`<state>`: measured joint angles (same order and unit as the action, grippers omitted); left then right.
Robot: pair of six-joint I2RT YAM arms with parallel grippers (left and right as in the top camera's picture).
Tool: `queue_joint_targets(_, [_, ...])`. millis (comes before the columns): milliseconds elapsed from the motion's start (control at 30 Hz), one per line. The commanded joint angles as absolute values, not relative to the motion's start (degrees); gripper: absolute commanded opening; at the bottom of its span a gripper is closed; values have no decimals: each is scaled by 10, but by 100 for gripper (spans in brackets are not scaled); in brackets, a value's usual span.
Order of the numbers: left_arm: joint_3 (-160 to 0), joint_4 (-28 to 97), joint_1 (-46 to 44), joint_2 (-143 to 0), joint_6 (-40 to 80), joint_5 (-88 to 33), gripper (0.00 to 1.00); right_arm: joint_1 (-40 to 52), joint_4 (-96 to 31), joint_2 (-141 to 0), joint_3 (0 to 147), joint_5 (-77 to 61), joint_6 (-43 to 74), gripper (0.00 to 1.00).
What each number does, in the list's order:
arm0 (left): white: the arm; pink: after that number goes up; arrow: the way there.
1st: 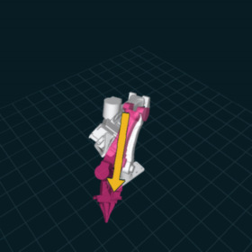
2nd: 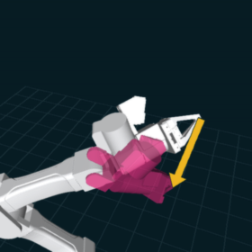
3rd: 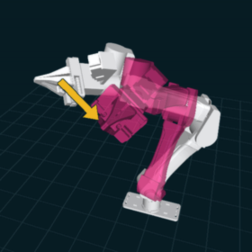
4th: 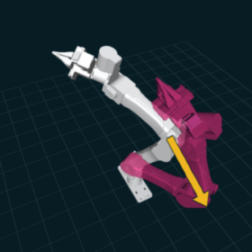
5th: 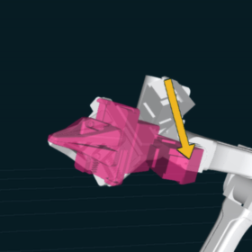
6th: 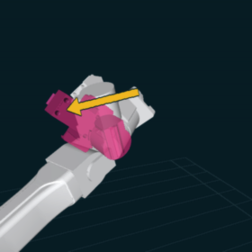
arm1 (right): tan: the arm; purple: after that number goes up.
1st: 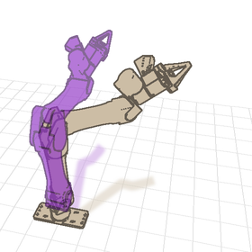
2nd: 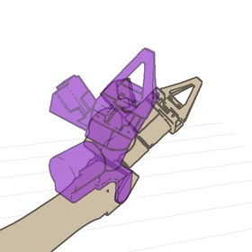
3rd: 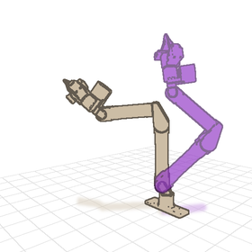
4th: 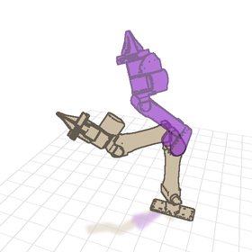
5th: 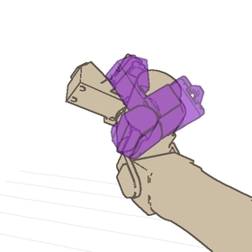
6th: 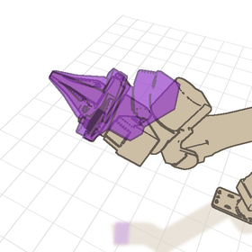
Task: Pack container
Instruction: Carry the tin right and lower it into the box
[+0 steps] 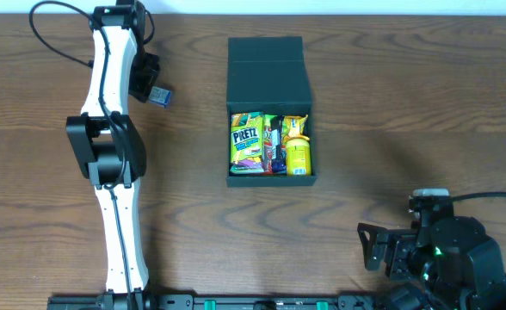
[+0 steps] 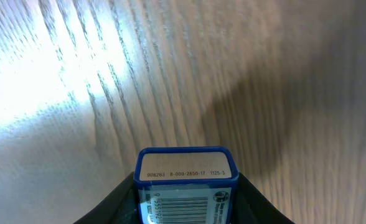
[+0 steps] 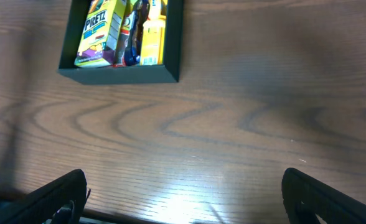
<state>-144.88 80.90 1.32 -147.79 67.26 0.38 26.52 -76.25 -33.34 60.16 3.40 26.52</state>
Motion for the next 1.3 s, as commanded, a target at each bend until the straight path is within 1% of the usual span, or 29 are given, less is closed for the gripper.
queue_joint_targets(0, [-1488,829,-3,-1483,610,20,6,263,-763,-333,607,36,259,99])
queue_joint_targets(333, [-1583,874,-90,-1483,417,19,6,263,-763,-333,607,36,259,99])
queue_joint_targets(567, [-1666,889,-158,-1483,251,16,6,263,-763,-333,607,36,259,99])
queue_joint_targets(633, [-1675,892,-182,-1483,206,-2,6,263,-763,-333,607,36,259,99])
queue_joint_targets(800, [-1674,900,-224,-1483,162,-62,5,263,-763,-333,607,36,259,99])
queue_joint_targets(1067, [-1673,968,-283,-1483,146,-64,6,263,-763,-333,607,36,259,99])
queue_joint_targets(1100, [-1670,968,-293,-1483,130,-74,5,263,-763,-333,607,36,259,99])
queue_joint_targets(1267, [-1653,968,-314,-1483,128,-76,6,263,-763,-333,607,36,259,99])
